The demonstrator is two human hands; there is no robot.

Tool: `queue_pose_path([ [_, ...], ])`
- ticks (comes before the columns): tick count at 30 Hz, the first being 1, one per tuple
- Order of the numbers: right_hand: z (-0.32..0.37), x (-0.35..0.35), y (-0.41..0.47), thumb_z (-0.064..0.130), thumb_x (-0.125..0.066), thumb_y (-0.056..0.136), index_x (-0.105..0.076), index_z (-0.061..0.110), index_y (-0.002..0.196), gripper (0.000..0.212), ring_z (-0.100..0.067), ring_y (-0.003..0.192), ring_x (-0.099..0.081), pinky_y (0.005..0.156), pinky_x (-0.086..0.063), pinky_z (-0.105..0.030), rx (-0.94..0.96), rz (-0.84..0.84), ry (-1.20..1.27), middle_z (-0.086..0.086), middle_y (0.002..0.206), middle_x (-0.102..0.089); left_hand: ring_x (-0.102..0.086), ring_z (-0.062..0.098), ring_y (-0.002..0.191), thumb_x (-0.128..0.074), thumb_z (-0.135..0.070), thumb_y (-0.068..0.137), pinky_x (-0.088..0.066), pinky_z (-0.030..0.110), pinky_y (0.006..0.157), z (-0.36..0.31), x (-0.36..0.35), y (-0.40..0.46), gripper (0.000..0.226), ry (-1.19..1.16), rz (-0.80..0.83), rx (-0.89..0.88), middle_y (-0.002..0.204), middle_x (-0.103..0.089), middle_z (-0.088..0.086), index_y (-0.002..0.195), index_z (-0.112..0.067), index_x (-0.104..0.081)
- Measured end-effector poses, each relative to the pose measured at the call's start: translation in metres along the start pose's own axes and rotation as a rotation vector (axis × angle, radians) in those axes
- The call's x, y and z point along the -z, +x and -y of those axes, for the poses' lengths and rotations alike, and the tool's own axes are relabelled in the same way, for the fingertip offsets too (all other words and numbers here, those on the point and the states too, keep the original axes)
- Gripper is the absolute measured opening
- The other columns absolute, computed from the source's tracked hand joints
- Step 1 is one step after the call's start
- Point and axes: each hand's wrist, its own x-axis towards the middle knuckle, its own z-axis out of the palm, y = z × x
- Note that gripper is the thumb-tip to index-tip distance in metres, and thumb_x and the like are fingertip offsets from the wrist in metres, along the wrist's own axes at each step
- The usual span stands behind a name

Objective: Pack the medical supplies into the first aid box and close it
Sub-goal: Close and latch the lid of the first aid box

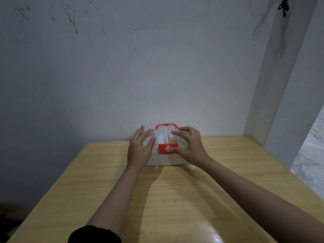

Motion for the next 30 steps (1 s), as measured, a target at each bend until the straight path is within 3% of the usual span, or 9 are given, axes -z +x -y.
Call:
queue_pose_path([
  [17,-0.014,-0.015,-0.002,0.053,-0.063,0.073,-0.056,0.03,0.122,0.055,-0.024,0.13,-0.034,0.105,-0.033,-0.044,0.105,-0.103,-0.129,-0.003,0.131,-0.05,-0.032,0.018,0.139,-0.058,-0.034,0.09,-0.032,0.031,0.1,0.001,-0.002,0.002,0.034,0.011,-0.005,-0.007,0.151,-0.038,0.0,0.123,-0.027,-0.06],
  [23,-0.015,-0.016,0.021,0.042,-0.074,0.07,-0.058,0.027,0.121,0.055,-0.021,0.126,-0.034,0.106,-0.033,-0.041,0.046,-0.061,-0.067,-0.002,0.13,-0.049,-0.032,0.019,0.14,-0.056,-0.035,0.091,-0.03,0.03,0.1,0.007,-0.005,0.023,0.034,0.053,0.038,0.022,0.151,-0.038,0.0,0.123,-0.027,-0.061],
  [26,-0.021,-0.019,0.036,0.04,-0.077,0.068,-0.059,0.029,0.12,0.056,-0.018,0.125,-0.032,0.105,-0.035,-0.04,0.015,-0.033,-0.031,0.0,0.129,-0.046,-0.03,0.018,0.141,-0.056,-0.036,0.091,-0.021,0.027,0.102,0.011,-0.008,0.035,0.035,0.07,0.059,0.037,0.152,-0.037,-0.001,0.124,-0.026,-0.06],
  [30,-0.022,-0.023,0.047,0.042,-0.079,0.065,-0.058,0.031,0.119,0.059,-0.016,0.125,-0.031,0.104,-0.036,-0.041,-0.027,-0.021,-0.008,0.002,0.129,-0.045,-0.025,0.02,0.143,-0.052,-0.039,0.093,-0.015,0.042,0.115,0.014,-0.011,0.047,0.036,0.138,0.099,0.082,0.154,-0.032,0.0,0.126,-0.025,-0.057],
])
